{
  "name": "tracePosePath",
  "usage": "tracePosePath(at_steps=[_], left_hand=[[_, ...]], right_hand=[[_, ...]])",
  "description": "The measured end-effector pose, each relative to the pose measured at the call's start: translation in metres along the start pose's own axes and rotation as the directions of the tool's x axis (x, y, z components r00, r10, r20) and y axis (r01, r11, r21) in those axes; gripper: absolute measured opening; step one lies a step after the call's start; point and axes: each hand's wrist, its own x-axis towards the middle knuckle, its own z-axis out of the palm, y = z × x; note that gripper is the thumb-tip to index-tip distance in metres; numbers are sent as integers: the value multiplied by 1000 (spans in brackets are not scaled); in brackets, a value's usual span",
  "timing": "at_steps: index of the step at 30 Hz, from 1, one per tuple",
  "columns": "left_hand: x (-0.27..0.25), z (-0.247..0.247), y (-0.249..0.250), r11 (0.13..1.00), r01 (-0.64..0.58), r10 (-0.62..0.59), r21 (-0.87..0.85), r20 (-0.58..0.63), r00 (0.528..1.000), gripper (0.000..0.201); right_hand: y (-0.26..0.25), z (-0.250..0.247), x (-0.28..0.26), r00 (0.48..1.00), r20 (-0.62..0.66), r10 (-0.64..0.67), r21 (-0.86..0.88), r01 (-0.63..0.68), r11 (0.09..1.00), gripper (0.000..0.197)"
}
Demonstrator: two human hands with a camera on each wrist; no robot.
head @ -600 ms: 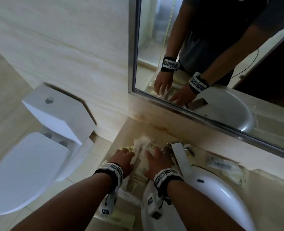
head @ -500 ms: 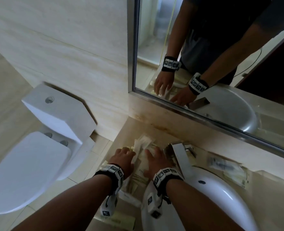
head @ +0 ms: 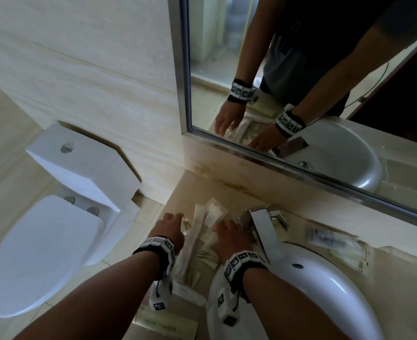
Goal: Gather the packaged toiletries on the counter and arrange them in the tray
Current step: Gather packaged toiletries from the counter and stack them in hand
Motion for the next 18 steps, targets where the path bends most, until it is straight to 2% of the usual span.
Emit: tracePosePath(at_steps=[4, 13, 18], left_hand=[[-1, 2, 0, 998, 10, -10, 70, -5, 1000, 52], [-7, 0, -10, 992, 2, -4, 126, 18, 1000, 33], [-14, -3, -17, 995, 10, -8, 98, -23, 1000, 31]], right_hand=[[7, -7, 4, 1000, 13, -8, 54, 7, 999, 34], [10, -6, 2, 994, 105, 37, 104, -48, 993, 41], [9, -8, -1, 994, 10, 105, 87, -105, 991, 40]])
